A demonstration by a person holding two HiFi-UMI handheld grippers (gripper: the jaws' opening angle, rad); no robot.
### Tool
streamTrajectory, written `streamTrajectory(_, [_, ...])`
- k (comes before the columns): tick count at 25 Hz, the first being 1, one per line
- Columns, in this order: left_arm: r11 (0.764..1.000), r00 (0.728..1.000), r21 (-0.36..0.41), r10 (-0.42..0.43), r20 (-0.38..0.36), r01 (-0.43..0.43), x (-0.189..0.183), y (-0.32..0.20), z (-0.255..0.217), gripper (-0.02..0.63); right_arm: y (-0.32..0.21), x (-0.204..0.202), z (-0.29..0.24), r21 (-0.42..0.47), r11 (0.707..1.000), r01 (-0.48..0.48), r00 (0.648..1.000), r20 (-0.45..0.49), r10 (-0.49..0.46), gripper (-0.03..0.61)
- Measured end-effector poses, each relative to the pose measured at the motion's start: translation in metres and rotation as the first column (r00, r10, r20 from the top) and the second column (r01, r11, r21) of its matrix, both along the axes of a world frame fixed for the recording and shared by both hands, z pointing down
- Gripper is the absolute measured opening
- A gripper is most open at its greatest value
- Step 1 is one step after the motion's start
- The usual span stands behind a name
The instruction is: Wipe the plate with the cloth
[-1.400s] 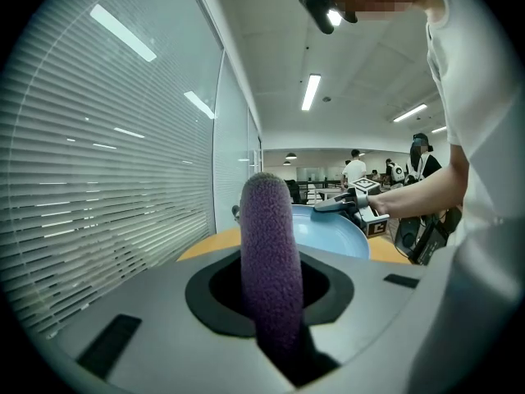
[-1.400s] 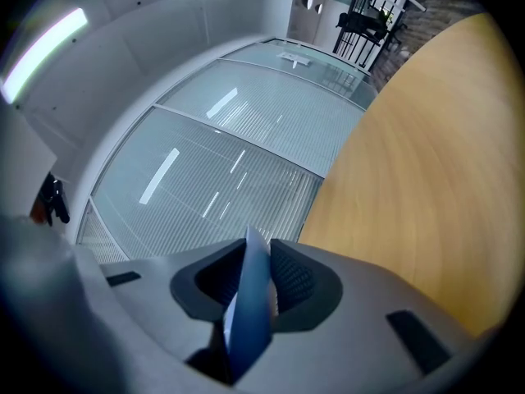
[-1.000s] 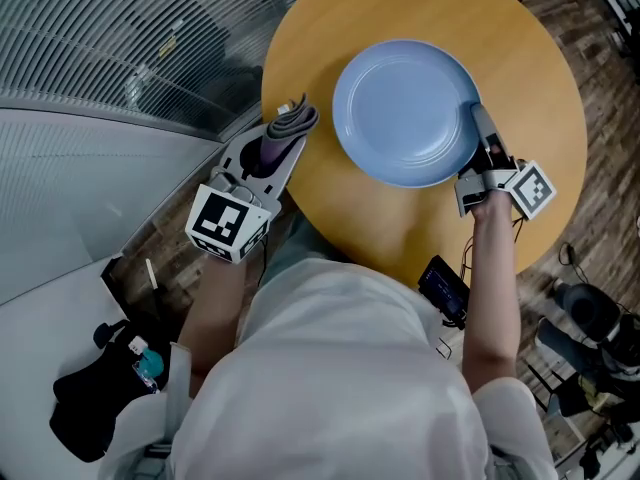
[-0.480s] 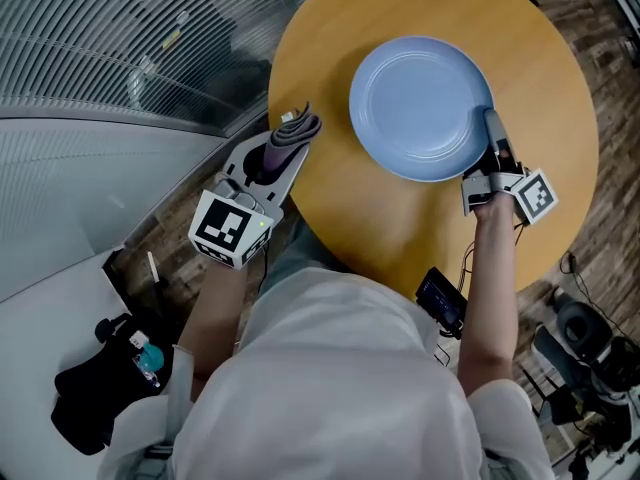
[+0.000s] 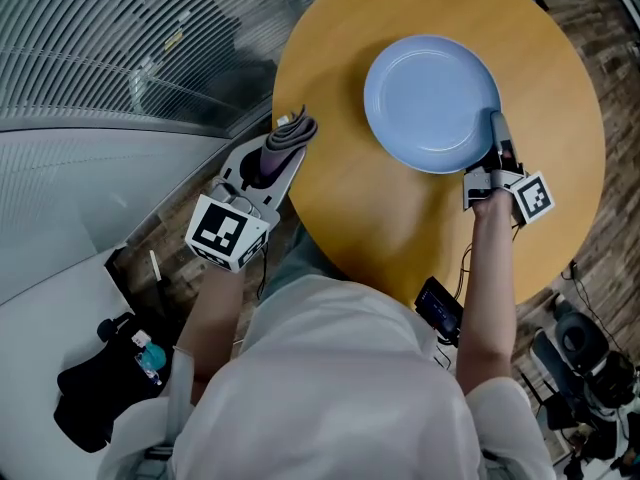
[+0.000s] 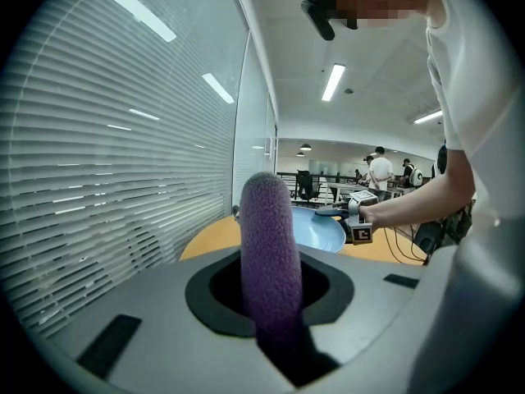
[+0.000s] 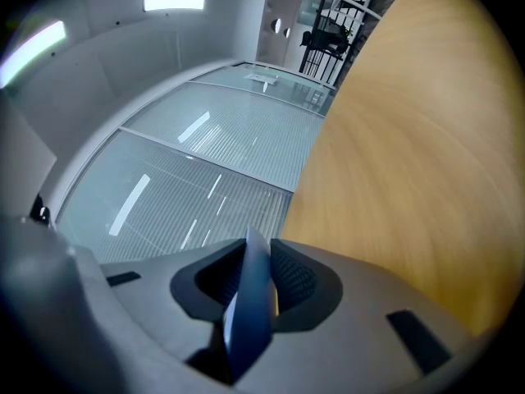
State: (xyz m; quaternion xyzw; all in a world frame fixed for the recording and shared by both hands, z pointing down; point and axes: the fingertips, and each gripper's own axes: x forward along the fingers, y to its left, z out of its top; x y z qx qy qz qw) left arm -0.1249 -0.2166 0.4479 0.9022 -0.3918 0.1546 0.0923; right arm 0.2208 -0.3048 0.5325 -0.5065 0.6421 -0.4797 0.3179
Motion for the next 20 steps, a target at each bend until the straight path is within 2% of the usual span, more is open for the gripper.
streamTrajectory(6, [1.0,1.0,-0.02,-0.014,0.002,0.014,-0.002,-0.003,0.007,0.083,-0.007,0.007,0.04,-0.067,0.992,-0.106,0.994,0.033,0.108,0.103])
streamTrajectory(10, [1.0,1.0,-0.027,-0.016,0.007,0.016,-0.004,-0.003,0.01,0.083,-0.011,0.009,0.063,-0.105,0.986,-0.132,0.988,0.063,0.139,0.103])
streamTrajectory(20, [0.999,1.0,-0.026,-0.025,0.018,0.026,-0.004,-0.003,0.012,0.084,-0.019,0.006,0.083,-0.155,0.972,-0.177,0.981,0.047,0.186,0.103])
